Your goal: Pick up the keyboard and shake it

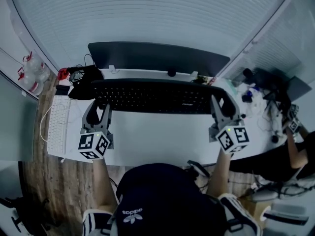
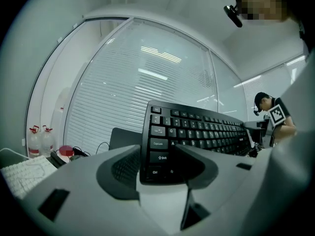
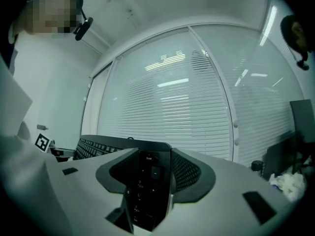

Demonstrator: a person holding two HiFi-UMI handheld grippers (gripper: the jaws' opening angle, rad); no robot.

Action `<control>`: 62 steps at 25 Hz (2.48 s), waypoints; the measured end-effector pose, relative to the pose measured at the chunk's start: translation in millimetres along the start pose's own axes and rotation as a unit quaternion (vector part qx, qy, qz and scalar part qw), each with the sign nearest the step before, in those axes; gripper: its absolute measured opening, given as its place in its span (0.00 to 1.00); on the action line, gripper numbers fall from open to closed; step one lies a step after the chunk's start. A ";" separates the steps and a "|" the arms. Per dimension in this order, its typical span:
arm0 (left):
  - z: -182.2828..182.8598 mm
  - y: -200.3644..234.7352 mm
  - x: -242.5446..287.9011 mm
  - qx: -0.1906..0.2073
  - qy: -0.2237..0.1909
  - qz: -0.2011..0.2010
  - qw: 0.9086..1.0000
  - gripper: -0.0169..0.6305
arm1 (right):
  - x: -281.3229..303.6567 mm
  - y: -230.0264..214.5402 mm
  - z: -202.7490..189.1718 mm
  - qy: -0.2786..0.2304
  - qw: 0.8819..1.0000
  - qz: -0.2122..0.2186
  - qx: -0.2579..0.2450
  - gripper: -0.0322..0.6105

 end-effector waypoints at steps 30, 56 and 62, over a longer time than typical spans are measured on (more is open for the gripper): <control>113.4 -35.8 -25.4 0.226 -0.025 0.013 0.974 0.35 | -16.3 -5.9 -74.6 -0.012 0.993 0.000 0.115 0.36; 122.5 -47.9 -39.3 0.227 -0.055 0.012 0.972 0.35 | -27.7 -3.1 -82.7 -0.009 0.990 -0.001 0.144 0.36; 118.9 -45.4 -30.7 0.214 -0.056 0.007 0.975 0.35 | -22.6 -7.0 -84.1 0.000 0.989 -0.007 0.150 0.36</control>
Point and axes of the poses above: the fingertips, and each gripper's own axes: x forward along the fingers, y to its left, z out of its top, the point moved 7 cm from there along -x, backward along the fingers, and after that the axes turned 15 degrees about y, right-handed, at the moved point
